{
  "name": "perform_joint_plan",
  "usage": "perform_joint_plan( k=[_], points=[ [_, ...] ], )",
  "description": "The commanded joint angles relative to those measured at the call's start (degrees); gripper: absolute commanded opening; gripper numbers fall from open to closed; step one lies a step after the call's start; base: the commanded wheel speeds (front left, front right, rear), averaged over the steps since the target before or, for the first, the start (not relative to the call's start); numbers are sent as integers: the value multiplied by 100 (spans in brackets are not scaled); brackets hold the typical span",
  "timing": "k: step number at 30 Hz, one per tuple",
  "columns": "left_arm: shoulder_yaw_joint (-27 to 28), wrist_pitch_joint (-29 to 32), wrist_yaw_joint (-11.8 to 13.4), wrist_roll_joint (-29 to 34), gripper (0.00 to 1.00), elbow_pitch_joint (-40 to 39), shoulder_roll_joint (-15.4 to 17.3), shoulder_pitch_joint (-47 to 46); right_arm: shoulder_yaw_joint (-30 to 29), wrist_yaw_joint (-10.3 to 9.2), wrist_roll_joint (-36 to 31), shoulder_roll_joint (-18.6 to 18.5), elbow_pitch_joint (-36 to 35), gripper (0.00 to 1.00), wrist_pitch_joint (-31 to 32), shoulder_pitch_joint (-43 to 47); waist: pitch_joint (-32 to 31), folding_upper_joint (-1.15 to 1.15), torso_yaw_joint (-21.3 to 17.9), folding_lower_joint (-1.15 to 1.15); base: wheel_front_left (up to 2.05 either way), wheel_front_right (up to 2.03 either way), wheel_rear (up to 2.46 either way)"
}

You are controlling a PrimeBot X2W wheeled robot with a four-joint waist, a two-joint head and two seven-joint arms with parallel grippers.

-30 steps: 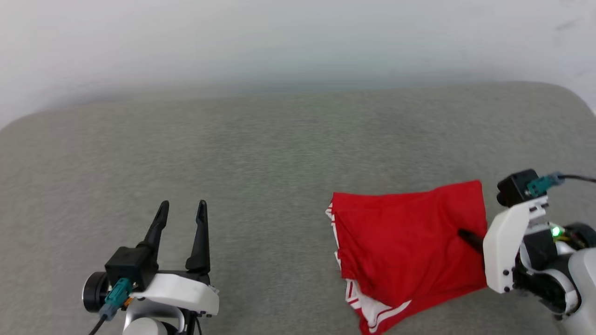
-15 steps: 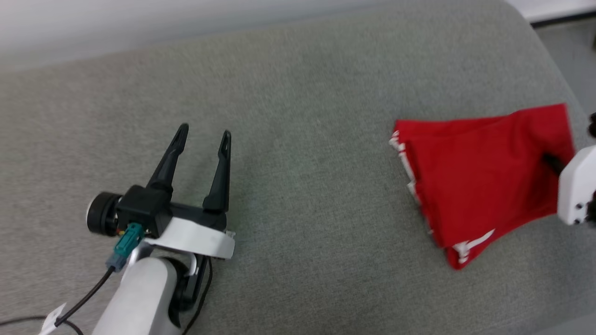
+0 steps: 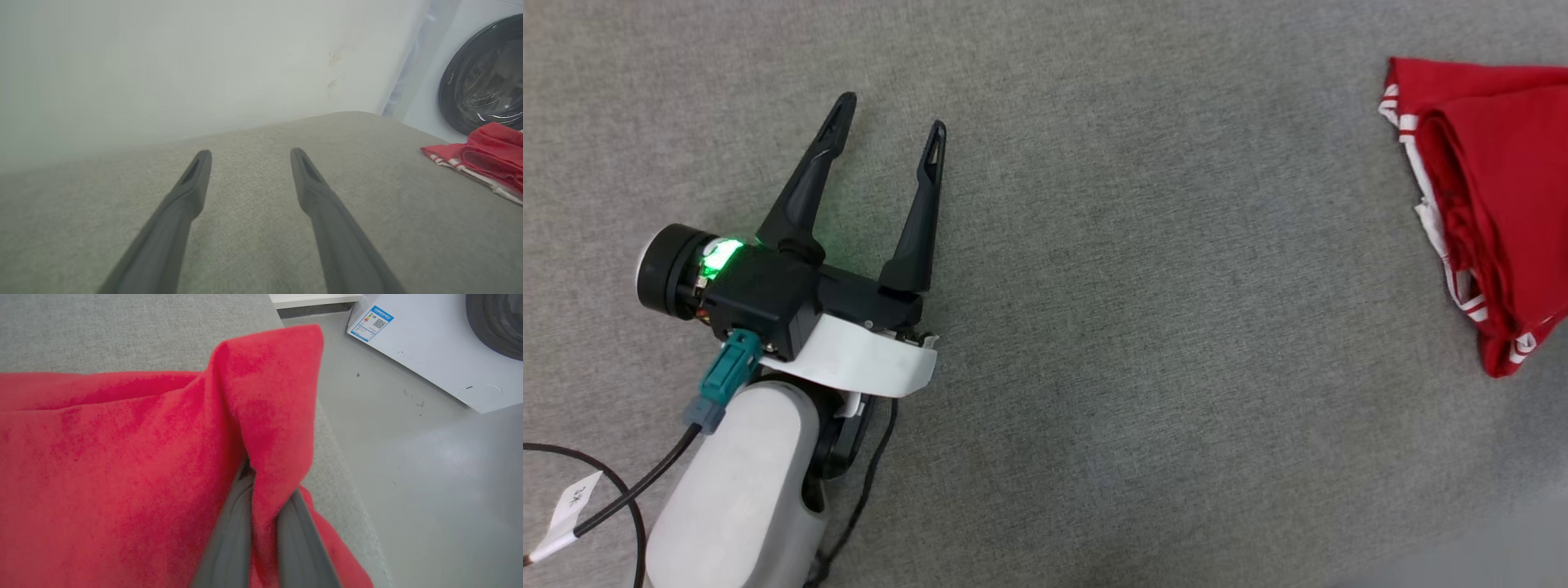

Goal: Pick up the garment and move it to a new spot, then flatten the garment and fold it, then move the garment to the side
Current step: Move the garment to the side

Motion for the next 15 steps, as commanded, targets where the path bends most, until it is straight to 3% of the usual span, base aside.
perform_joint_plan(
  k=[1,2,8,15],
  points=[
    [1,18,-18,36,100,-41,15,-93,-49,-4,-85,50,103,7,-109,-123,136,0,-2,-1,0,0,0],
    [-7,34,-17,36,100,-40,32,-82,-119,-4,-165,167,295,100,-265,-172,159,0,-4,-1,0,0,0],
    [9,-35,38,-23,100,74,43,42,-299,-4,-475,268,713,100,-684,-203,-46,0,-36,-1,0,0,0],
    [84,-253,171,-248,100,475,-57,636,-221,-5,-841,305,650,100,-1101,277,-1043,0,-113,-1,0,0,0]
  ],
)
